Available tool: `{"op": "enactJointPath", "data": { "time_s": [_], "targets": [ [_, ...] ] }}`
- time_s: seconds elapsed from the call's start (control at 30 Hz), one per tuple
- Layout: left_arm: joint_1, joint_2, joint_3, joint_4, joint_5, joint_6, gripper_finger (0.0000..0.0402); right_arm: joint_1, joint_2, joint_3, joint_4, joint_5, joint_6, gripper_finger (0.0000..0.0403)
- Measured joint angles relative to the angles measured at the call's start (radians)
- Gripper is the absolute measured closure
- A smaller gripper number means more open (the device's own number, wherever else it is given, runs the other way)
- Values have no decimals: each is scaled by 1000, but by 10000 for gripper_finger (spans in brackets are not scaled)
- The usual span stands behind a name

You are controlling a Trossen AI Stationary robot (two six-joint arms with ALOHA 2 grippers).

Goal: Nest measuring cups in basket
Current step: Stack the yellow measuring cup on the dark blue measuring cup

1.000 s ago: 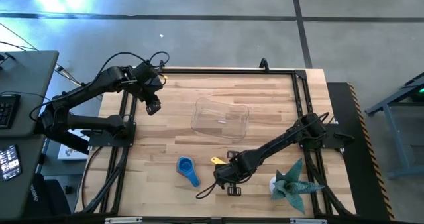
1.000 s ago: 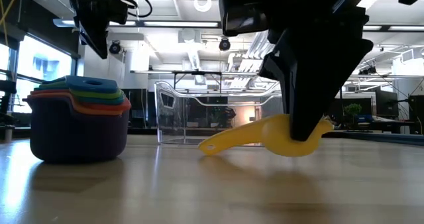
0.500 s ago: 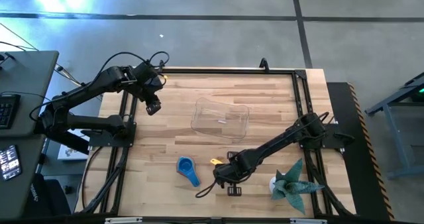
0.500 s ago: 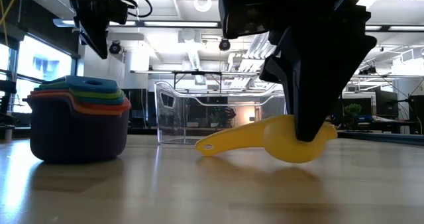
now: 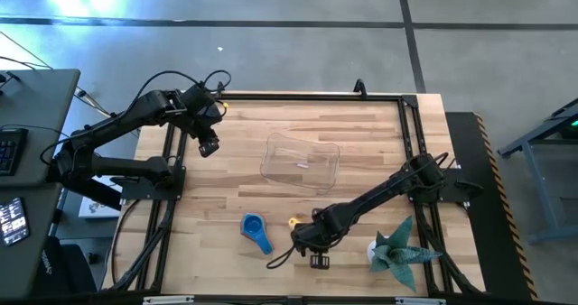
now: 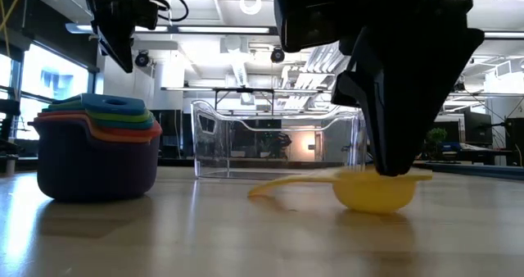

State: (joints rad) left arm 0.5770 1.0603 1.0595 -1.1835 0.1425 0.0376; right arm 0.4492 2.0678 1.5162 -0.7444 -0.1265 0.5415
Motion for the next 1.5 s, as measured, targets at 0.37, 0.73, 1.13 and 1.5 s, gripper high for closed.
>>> {"op": "enactJointPath", "data": {
  "time_s": [0.37, 0.73, 1.13, 1.5],
  "targets": [
    [0, 0, 0, 0, 0, 0, 342, -1, 0, 0, -9, 10, 25, 301],
    [-89, 0, 0, 4, 4, -3, 342, 2, -124, 1, -17, 36, 318, 302],
    [-374, 0, 0, 190, 6, -163, 342, 16, -338, 2, -126, 311, 560, 302],
    [-610, 0, 0, 501, 6, -211, 342, -22, -475, 2, -183, 535, 580, 302]
  ]
}}
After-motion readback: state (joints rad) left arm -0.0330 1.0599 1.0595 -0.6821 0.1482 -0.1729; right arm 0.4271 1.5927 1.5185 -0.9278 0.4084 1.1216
